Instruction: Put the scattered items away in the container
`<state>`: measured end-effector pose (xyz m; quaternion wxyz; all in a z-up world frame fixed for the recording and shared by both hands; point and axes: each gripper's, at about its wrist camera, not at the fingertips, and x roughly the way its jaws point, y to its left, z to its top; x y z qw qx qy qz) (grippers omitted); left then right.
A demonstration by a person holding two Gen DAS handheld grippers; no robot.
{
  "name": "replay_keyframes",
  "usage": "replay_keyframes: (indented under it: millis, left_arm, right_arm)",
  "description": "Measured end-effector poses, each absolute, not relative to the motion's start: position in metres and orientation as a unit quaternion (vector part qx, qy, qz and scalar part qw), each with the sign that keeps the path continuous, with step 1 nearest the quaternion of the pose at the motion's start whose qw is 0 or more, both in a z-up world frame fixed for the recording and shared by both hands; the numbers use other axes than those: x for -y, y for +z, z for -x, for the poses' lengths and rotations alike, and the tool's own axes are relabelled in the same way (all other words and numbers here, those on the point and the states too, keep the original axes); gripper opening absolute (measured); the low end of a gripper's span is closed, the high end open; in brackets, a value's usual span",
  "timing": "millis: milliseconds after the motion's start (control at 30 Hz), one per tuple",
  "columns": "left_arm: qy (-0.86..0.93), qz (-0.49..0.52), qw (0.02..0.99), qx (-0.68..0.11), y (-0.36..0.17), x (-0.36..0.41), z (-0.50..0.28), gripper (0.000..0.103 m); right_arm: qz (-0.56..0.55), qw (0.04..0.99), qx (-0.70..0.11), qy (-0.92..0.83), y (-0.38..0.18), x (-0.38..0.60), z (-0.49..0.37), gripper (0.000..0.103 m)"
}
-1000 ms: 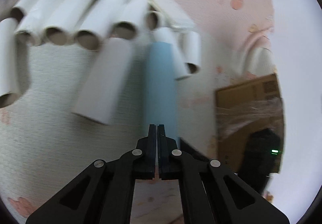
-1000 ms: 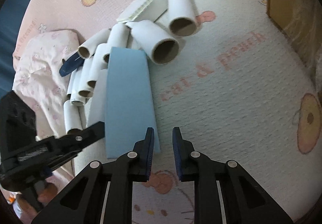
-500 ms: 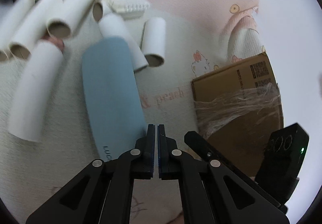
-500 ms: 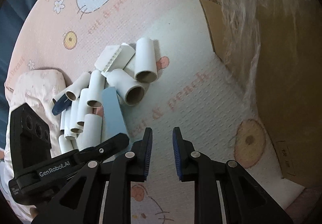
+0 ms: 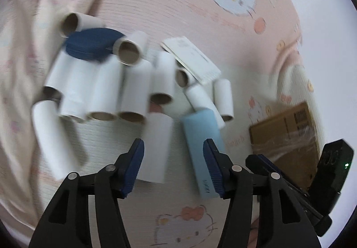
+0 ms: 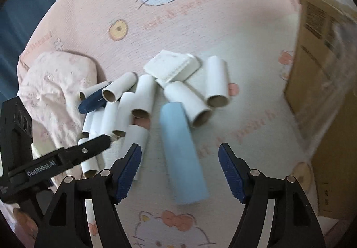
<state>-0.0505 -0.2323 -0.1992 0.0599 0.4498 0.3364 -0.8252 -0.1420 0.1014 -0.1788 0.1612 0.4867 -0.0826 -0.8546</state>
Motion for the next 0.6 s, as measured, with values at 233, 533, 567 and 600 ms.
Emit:
replay_keyframes:
  millis: [233, 533, 567, 600]
  left_arm:
    - [-0.815, -0.419, 0.078, -0.393, -0.201, 0.292, 0.032, 0.064]
    - [-0.817, -0.396, 0.100, -0.407, -0.199, 0.343, 0.043, 0.064]
    - [-0.815, -0.392, 0.099, -0.415, -0.201, 0.348, 0.045, 0.064]
    - [-0.810, -0.388, 0.101, -0.429, -0.203, 0.354, 0.046, 0.064]
  right_arm:
    - [-0.480, 0.191, 0.078, -0.852, -0.172, -0.062, 0.159, 0.071]
    - [-0.493, 0.253, 0.099, -0.826, -0.186, 0.011, 0.194, 0.072]
    - [-0.496, 0.253, 0.107, -0.824, -0.189, 0.019, 0.199, 0.072]
    - [-0.501, 0.252, 0.113, -0.820, -0.192, 0.026, 0.205, 0.072]
